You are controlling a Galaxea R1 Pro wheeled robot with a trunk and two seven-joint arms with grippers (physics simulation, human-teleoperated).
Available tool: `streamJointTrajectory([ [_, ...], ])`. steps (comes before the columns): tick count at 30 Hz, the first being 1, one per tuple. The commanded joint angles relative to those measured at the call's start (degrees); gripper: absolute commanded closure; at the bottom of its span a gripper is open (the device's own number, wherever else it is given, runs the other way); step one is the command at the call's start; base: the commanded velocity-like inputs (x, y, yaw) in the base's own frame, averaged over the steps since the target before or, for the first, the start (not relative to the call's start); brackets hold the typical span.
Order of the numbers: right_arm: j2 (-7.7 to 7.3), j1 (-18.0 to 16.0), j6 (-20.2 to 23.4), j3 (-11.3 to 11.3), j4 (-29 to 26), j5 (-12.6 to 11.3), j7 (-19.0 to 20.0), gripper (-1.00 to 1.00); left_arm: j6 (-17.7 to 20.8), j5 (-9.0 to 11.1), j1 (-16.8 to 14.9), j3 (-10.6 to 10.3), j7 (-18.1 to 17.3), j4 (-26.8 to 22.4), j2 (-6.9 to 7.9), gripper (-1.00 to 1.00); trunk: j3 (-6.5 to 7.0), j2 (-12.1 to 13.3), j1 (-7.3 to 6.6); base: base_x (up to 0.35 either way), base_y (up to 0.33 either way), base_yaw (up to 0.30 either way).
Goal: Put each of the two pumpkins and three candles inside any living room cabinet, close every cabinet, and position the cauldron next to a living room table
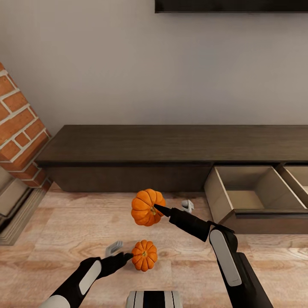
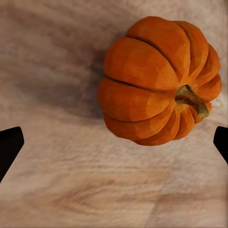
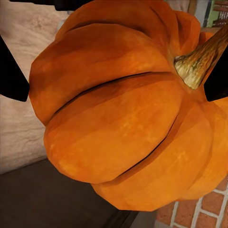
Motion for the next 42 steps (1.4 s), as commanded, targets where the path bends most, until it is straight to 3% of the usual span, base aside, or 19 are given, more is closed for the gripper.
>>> streamJointTrajectory([
  [1,0.01,0.0,0.0,0.0,0.0,-0.1,0.0,1.00,0.0,0.0,0.0,0.0,0.0,-0.1,-0.03,-1.00,0.00,0.0,0.00,0.000,0.000,0.000],
  [19,0.02,0.0,0.0,0.2,0.1,-0.1,-0.1,1.00,0.1,0.0,-0.1,0.1,0.1,-0.3,0.01,-1.00,0.00,0.0,0.00,0.036,-0.058,0.000],
  [31,0.04,0.0,0.0,0.3,0.2,-0.1,-0.1,1.00,0.0,0.0,-0.1,0.1,0.1,-0.3,-0.01,-1.00,-2.66,-0.2,0.31,0.000,0.000,0.000],
  [42,0.38,0.0,0.0,0.3,0.4,0.2,-0.4,1.00,0.2,-0.1,-0.1,0.1,0.2,-0.3,-0.03,-1.00,-2.66,-0.2,0.31,0.046,-0.044,0.000],
])
